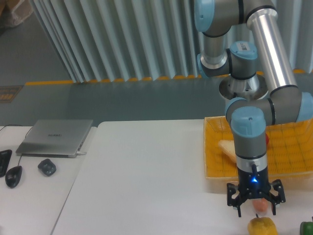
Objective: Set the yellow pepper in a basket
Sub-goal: 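Move the gripper over the yellow bell pepper and lower it, then close the gripper around the yellow bell pepper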
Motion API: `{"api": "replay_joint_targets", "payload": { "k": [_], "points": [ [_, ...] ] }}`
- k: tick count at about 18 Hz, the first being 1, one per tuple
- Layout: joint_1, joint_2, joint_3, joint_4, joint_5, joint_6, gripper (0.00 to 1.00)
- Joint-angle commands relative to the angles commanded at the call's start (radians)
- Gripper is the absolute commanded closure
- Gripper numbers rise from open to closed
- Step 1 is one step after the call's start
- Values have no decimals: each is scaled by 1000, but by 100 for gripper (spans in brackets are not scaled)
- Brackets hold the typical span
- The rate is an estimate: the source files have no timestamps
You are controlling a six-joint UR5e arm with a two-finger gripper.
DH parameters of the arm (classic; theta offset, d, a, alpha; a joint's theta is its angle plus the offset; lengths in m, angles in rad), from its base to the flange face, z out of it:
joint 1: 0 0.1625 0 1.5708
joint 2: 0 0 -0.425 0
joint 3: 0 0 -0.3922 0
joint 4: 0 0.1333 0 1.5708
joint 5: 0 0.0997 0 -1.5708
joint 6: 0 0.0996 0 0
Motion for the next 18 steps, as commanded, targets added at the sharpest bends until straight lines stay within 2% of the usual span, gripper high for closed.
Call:
{"api": "replay_joint_targets", "payload": {
  "k": [4, 9, 18],
  "points": [
    [9, -35, 14, 2, 0, -6, 0],
    [9, -41, 34, 2, -2, -51, 0],
    [6, -52, 34, 2, 0, -72, 0]
  ]
}}
